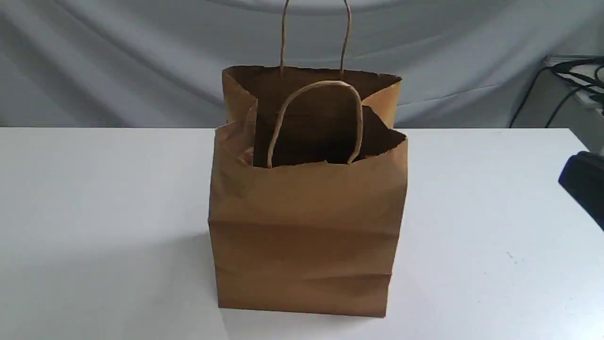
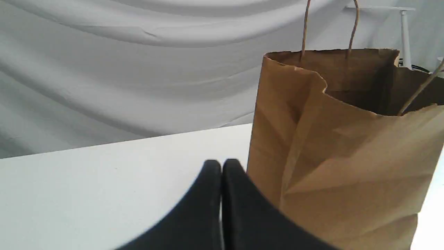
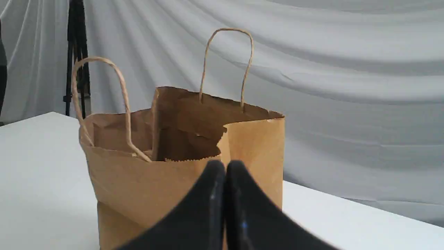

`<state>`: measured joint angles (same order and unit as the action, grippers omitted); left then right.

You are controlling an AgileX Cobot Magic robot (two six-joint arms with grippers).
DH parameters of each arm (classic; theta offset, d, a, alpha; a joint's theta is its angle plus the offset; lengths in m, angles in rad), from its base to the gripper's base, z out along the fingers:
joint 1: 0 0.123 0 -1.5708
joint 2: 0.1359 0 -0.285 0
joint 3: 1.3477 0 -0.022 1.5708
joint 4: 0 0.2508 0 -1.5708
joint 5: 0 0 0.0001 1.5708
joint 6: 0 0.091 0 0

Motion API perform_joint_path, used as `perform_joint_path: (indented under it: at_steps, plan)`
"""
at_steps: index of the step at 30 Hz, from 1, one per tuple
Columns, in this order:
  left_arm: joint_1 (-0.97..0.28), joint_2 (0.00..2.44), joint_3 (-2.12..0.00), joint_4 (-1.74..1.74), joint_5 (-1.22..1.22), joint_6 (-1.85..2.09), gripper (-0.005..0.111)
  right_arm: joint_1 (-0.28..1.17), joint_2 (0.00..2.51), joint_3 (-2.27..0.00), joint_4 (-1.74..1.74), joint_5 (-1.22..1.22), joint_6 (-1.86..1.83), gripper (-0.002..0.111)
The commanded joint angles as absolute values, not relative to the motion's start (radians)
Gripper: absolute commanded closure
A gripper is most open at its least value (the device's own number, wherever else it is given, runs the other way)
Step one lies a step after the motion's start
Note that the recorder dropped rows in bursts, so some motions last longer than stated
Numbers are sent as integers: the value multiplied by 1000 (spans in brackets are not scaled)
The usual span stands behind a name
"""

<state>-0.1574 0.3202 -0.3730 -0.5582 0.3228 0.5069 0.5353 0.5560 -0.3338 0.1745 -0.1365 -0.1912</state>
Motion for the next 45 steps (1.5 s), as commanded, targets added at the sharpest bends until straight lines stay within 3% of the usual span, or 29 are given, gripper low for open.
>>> perform_joint_path:
  at_steps: [1, 20, 30, 40, 45]
  plan:
    - [-162, 316, -367, -561, 321, 500, 107, 537, 550, -332, 174, -153, -191, 108]
    - [-162, 316, -367, -561, 321, 502, 107, 537, 543, -332, 174, -153, -206, 108]
    - [-162, 316, -367, -561, 319, 501, 107, 239, 503, -232, 337, -244, -83, 108]
    - [-162, 316, -367, -561, 319, 501, 107, 24, 133, -17, 332, -223, -59, 108]
    - [-162, 316, -367, -561, 319, 503, 107, -47, 0, 0, 316, -68, -78, 108]
